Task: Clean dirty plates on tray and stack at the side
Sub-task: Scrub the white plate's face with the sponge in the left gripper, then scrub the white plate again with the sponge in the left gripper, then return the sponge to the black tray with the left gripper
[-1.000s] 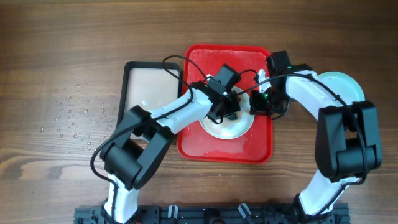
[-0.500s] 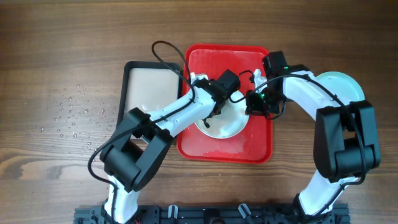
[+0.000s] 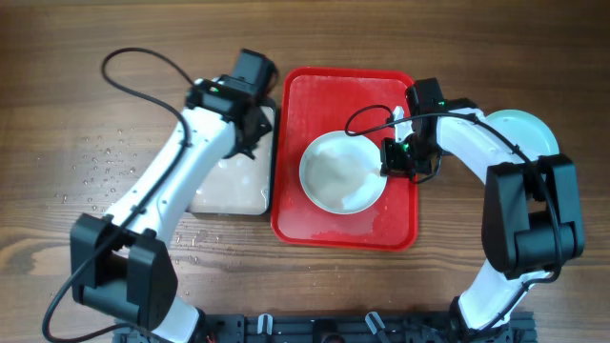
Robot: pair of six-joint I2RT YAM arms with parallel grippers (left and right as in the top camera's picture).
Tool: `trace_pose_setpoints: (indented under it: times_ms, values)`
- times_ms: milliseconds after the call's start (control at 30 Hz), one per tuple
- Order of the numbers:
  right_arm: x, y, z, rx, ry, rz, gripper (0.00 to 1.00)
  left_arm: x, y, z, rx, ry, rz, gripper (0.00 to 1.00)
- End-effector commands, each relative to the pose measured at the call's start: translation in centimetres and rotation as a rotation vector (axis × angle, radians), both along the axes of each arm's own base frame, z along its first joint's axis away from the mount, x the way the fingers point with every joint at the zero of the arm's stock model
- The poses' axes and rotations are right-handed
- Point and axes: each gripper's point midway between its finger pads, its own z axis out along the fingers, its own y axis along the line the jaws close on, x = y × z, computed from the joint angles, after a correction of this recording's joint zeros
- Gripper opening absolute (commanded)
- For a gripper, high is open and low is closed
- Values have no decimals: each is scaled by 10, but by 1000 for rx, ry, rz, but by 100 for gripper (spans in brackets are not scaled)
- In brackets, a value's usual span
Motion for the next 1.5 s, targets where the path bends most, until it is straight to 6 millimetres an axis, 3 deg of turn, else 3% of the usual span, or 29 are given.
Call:
trace_pose_setpoints:
  times_ms: [0, 100, 300, 333, 400, 467, 567, 633, 700, 767, 800, 900, 1000, 1067, 1133, 1167, 1233, 1300, 1367, 1400, 1467]
  values:
    - [0, -13, -11, -62, 10, -10, 4, 4, -24, -5, -188, 50, -244, 4]
    - [0, -13, -11, -63, 11, -13, 4, -6, -97, -12, -386, 15, -467, 4]
    - [-2, -13, -11, -64, 18, -14, 4, -42, -182, -71, -495, -41, -495, 4]
    - [-2, -13, -11, -64, 19, -13, 4, -44, -185, -83, -464, -36, -495, 4]
    - [-3, -13, -11, -64, 22, -13, 4, -38, -171, -103, -363, -33, -437, 4]
    - [-3, -13, -11, -64, 23, -13, 4, -20, -114, -122, -98, -58, -334, 4]
    - [-3, -13, -11, -61, 22, -13, 4, -11, -60, -118, 145, -75, -243, 4]
    - [-4, -13, -11, -62, 26, -12, 4, -6, -64, -111, 148, -84, -267, 4]
    - [-5, -13, -11, -63, 30, -12, 4, -6, -84, -105, 53, -68, -293, 4]
    - [-5, -13, -11, -63, 31, -12, 5, -6, -108, -85, -91, -59, -326, 4]
    - [-5, -13, -11, -63, 31, -12, 4, -4, -111, -70, -130, -69, -318, 4]
    - [-5, -13, -11, -64, 33, -11, 4, 0, -91, -36, -144, -96, -252, 4]
    - [-5, -13, -11, -63, 31, -9, 4, 0, -43, -18, -129, -80, -144, 4]
    - [-1, -12, -11, -60, 15, -9, 4, -5, -7, -21, -106, -25, -57, 4]
    - [10, -10, -11, -52, -39, 4, 12, -12, 17, -34, -79, 21, -27, 4]
    - [12, -10, -11, -49, -46, 3, 13, -16, 23, -42, -73, 35, -14, 4]
    - [7, -1, -8, 4, -24, 4, 4, -22, 26, -62, -59, 44, -55, 4]
    - [5, 1, -3, 13, -16, -3, 4, -27, 27, -78, -50, 42, -86, 4]
    - [6, -7, 20, -106, -73, -8, 4, -35, 29, -93, -49, 49, -85, 10]
    - [7, -7, 32, -147, -114, -2, 4, -35, 29, -93, -49, 52, -85, 16]
    - [12, -7, 75, -290, -285, 10, 4, -34, 29, -87, -53, 34, -86, 34]
